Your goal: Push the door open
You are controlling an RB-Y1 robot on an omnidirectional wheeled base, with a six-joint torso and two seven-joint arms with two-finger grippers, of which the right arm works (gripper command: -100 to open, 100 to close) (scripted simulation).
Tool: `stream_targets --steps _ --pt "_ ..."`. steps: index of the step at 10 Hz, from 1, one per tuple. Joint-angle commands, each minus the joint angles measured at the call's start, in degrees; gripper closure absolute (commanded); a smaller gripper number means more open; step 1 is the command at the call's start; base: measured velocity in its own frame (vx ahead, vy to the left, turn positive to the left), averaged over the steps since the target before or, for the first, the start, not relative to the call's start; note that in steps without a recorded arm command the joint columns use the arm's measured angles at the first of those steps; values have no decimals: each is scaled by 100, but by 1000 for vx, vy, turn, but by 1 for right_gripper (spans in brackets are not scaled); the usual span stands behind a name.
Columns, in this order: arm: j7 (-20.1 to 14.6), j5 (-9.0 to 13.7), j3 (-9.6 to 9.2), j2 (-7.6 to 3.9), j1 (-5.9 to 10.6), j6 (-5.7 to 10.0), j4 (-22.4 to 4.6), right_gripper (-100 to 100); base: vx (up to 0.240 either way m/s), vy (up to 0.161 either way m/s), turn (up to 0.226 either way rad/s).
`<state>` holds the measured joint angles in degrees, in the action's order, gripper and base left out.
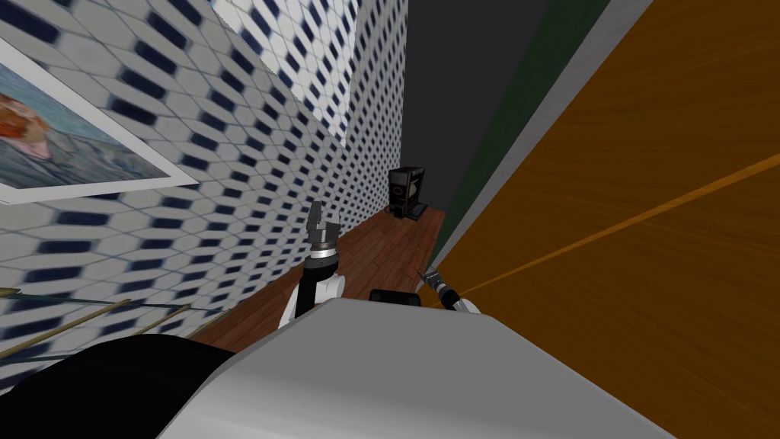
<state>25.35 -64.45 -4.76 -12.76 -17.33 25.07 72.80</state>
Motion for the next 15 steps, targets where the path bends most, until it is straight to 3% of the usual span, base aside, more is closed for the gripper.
stream_targets --steps 1,7,8,9,15 --pt "17 9 49 -21 -23 -20 -30 -100 0 0 0" --pt "17 9 49 -21 -23 -20 -30 -100 0 0 0" --pt "22 8 -130 -28 -82 180 -127 -100 0 0 0" --pt "27 10 -186 -42 -108 251 -183 -100 0 0 0" --pt "29 10 -214 -49 -122 287 -211 -100 -1 -9 -6"
